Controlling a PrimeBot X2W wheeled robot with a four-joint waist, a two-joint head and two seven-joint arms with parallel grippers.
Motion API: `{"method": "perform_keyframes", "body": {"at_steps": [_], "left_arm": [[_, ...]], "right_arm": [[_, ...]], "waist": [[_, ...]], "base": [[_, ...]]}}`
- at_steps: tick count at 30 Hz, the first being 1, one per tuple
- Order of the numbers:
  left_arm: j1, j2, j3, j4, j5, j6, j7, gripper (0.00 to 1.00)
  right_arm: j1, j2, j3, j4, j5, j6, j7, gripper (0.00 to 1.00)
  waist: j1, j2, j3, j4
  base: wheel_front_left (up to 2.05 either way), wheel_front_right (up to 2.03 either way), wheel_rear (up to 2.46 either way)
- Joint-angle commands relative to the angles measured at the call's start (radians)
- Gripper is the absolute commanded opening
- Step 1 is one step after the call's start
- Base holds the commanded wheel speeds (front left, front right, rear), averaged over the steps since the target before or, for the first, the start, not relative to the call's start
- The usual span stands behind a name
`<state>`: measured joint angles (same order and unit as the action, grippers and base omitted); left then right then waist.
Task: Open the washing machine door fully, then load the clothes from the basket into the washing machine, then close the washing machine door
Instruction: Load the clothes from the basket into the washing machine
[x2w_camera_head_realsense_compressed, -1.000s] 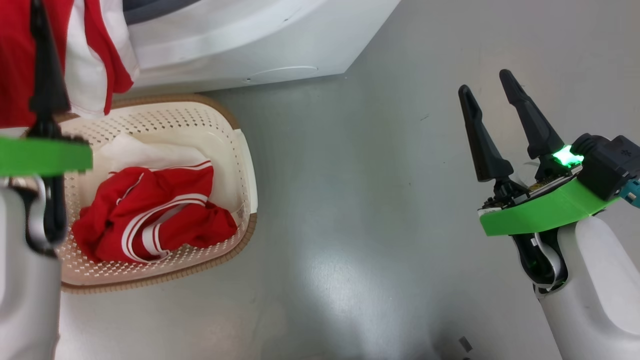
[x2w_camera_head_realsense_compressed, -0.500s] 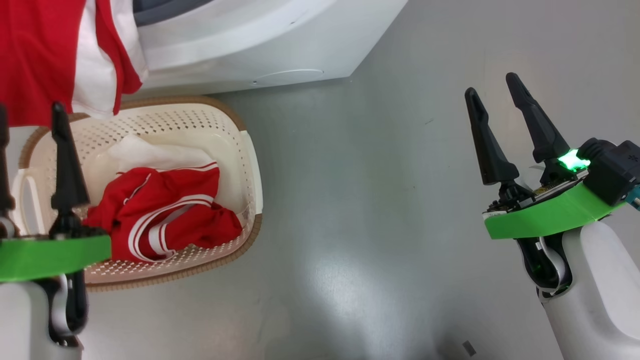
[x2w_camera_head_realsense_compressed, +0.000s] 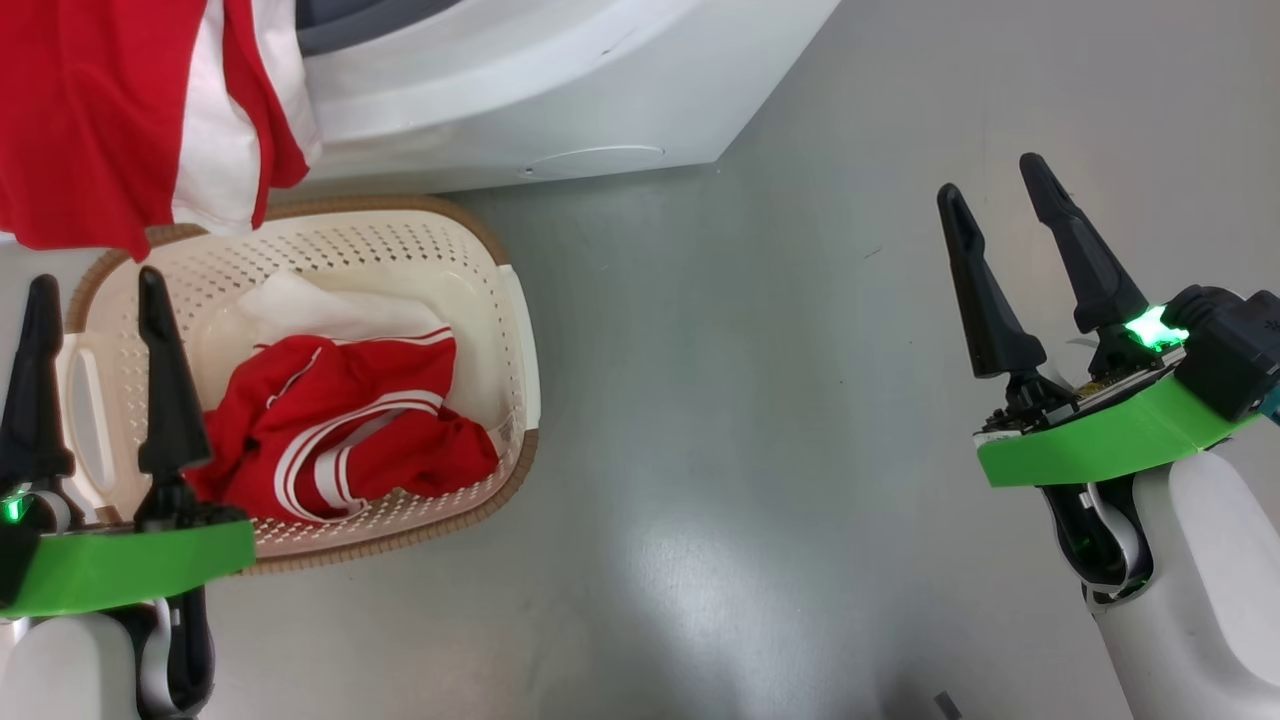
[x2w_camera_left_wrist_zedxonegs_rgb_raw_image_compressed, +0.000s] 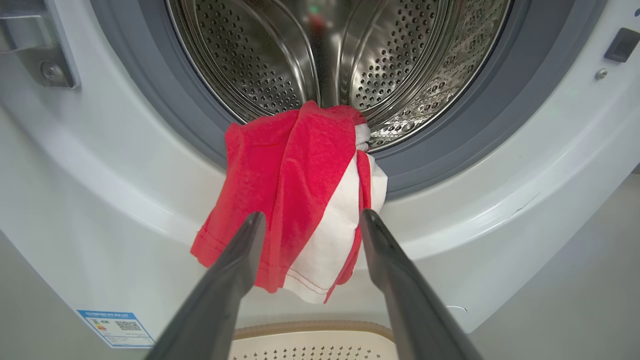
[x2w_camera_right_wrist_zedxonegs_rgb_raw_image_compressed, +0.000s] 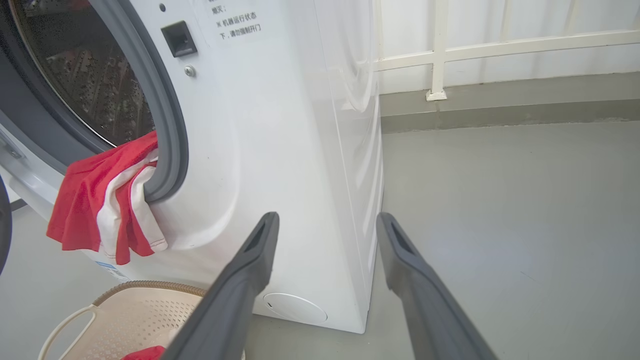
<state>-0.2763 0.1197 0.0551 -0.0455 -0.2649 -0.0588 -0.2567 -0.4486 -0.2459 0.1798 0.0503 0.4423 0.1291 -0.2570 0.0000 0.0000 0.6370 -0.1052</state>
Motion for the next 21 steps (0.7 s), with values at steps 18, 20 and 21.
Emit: {"method": "perform_keyframes", "body": {"at_steps": [18,20,21], "left_arm": [[-0.017,-0.011,0.064,0.036,0.052,-0.05,-0.005,1.0],[-0.035,-0.008,0.058,0.057,0.055,-0.053,-0.005,1.0],[-0.047,-0.005,0.056,0.071,0.057,-0.054,-0.005,1.0]], "right_arm": [[0.028,0.0,0.024,-0.018,0.0,0.002,-0.005,1.0],[0.024,0.001,0.025,-0.017,0.001,0.002,-0.005,1.0],[0.022,0.003,0.025,-0.017,0.001,0.002,-0.005,1.0]], "waist": [[0.0,0.0,0.009,-0.007],[0.0,0.0,0.013,-0.009],[0.0,0.0,0.015,-0.01]], "base": [[0.0,0.0,0.0],[0.0,0.0,0.0],[0.0,0.0,0.0]]}}
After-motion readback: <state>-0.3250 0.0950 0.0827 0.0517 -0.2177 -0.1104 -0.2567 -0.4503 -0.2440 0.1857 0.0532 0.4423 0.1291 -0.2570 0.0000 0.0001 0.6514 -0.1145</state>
